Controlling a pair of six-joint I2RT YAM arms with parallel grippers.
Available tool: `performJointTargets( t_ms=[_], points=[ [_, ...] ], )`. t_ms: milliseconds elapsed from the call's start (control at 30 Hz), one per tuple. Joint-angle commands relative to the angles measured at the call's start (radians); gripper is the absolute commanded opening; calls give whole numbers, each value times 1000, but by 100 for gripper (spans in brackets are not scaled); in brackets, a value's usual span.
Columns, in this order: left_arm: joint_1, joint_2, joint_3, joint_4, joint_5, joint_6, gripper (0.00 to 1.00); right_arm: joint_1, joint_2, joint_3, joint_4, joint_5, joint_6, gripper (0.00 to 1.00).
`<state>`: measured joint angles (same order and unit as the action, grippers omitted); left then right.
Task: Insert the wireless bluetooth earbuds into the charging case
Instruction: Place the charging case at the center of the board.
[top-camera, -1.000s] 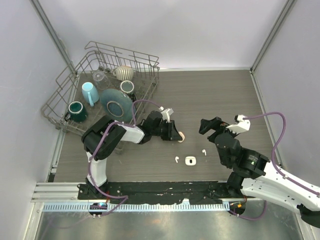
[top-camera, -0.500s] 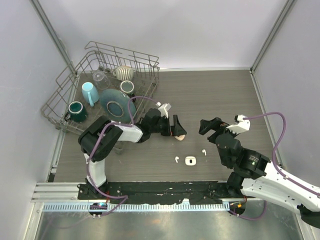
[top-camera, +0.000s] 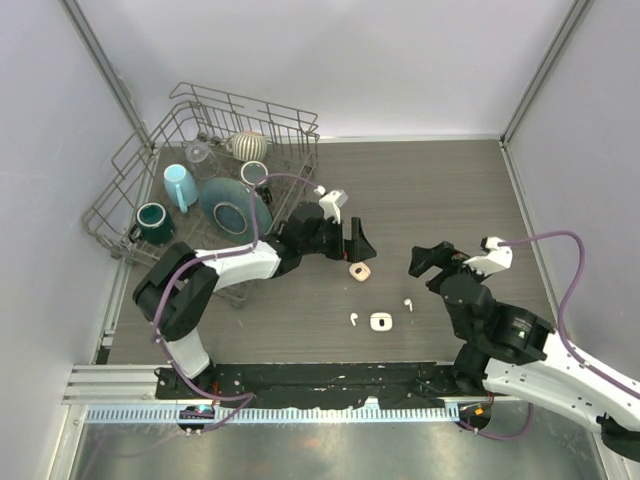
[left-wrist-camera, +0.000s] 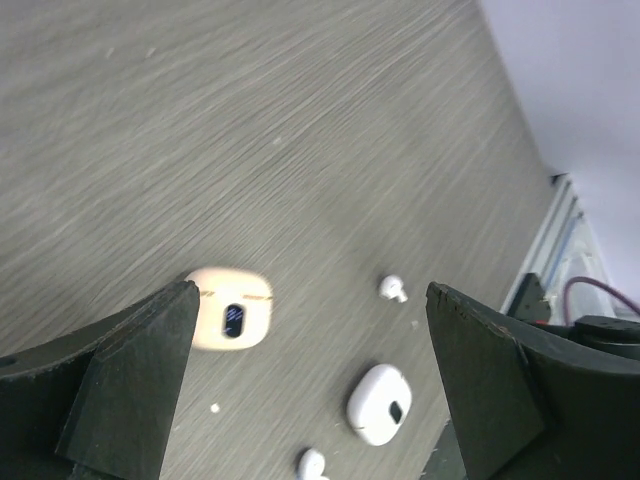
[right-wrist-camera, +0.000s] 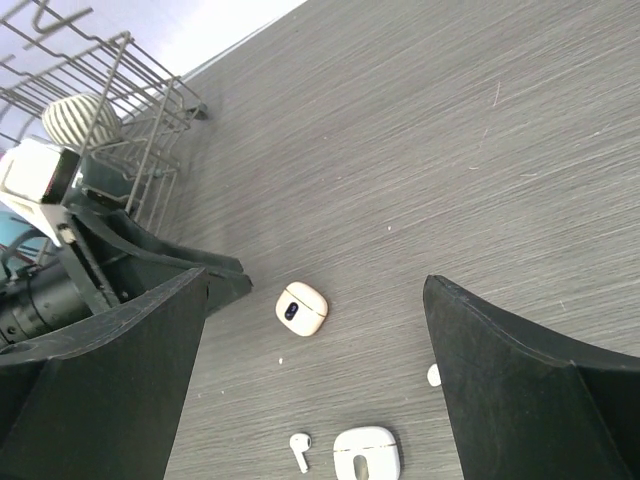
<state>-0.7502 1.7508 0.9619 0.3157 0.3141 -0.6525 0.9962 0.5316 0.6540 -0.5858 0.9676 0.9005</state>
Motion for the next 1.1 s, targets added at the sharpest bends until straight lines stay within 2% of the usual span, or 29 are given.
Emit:
performJointTargets(
  t_ms=[0, 100, 233, 367, 467, 633, 733, 867, 1067],
  points=[
    [-26, -97, 78, -27, 37, 60, 100, -4, -108, 25, -100, 31, 35, 93],
    [-29, -149, 83, -35, 65, 68, 100, -5, -192, 33, -63, -38, -64, 91],
    [-28, -211, 93, -56, 92, 88, 100, -4, -223, 42, 44, -167, -386, 89],
    [0, -260, 133, -138, 111, 159, 100, -4, -89, 143, -5, -242, -609, 89],
    [49, -281, 133, -47, 222, 104, 100, -5, 62, 237, -83, -296, -737, 92],
    [64, -286, 173, -4, 279, 62, 100, -5, 229, 366, -173, -392, -799, 92],
    [64, -310, 164, 2, 266, 70, 100, -5, 255, 383, -204, -415, -854, 92],
    [64, -416, 110, 46, 223, 141, 100, -7, 266, 378, -209, -441, -946, 92],
    [63, -502, 81, -15, 131, 232, 100, -10, 291, 383, -198, -452, -1123, 93]
  ],
)
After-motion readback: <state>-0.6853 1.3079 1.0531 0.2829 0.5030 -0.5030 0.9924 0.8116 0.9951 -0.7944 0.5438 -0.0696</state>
